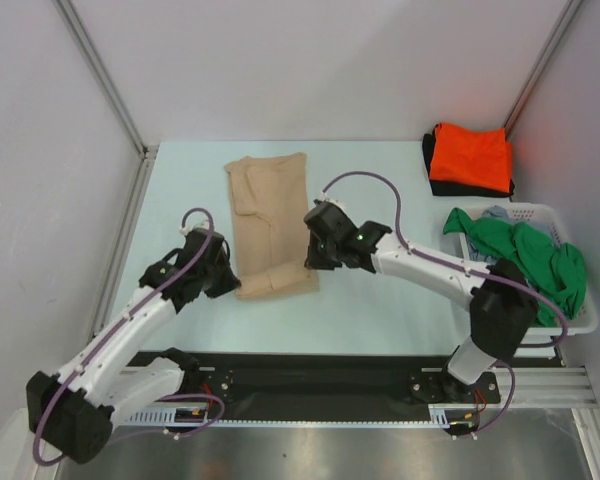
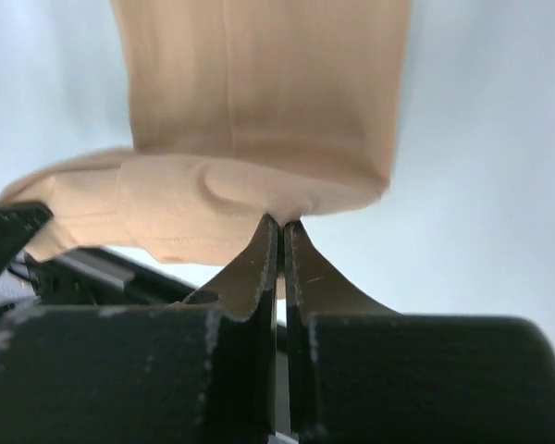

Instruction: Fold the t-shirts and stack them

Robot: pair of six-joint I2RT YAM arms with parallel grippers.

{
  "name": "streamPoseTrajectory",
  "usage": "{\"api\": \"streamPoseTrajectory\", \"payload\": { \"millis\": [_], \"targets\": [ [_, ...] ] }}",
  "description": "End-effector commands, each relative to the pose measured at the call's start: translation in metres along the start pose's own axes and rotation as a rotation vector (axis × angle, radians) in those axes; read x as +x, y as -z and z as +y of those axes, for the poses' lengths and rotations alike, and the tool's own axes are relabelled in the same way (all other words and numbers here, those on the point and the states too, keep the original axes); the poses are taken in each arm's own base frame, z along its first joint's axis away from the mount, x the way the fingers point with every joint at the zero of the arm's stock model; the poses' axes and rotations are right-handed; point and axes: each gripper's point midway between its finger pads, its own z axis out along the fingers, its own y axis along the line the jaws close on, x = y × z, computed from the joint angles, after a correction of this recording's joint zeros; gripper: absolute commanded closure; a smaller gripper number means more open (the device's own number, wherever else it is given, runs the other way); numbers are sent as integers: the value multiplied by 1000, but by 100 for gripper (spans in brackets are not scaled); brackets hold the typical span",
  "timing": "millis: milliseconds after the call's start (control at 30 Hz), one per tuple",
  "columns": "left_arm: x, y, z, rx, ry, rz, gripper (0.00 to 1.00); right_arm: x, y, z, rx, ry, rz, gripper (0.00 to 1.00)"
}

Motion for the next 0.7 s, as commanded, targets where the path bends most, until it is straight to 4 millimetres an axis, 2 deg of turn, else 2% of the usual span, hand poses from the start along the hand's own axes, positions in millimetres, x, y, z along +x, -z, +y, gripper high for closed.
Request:
{"api": "streamPoseTrajectory", "payload": {
  "millis": [0,33,67,100,133,200,233,300,333,400,533,667],
  "targets": [
    [-43,-10,-19,44,-79,-47,100,-37,-11,-2,17,69,3,100],
    [-48,-22,-22,48,-86,-23,100,-44,-16,-3,17,86,4,100],
    [-60,-26,-16,27,-59,-35,100,-64,-17,1,1,70,-16,100],
    [-71,-26,-24,49,-50,-37,100,-63,-31,-5,21,70,15,100],
    [-74,-36,-23,37,-52,-19,100,-70,-37,-6,17,81,17,100],
    [-95,-39,-30,40,-45,-46,100,-83,-54,-10,22,69,32,100],
    [-97,-49,-28,20,-47,-26,100,-88,-58,-12,29,74,32,100],
    [-113,-53,-33,23,-40,-41,100,-96,-70,-14,22,65,52,100],
    [-113,-64,-31,3,-43,-16,100,-98,-73,-14,13,61,57,100],
    [-124,-71,-33,-1,-40,-19,100,-109,-78,-12,-3,56,48,100],
    [-132,-99,-28,-31,-34,28,100,-122,-96,-21,1,38,58,100],
    [-142,-116,-25,-49,-23,50,100,-130,-110,-24,-11,33,75,100]
  ]
}}
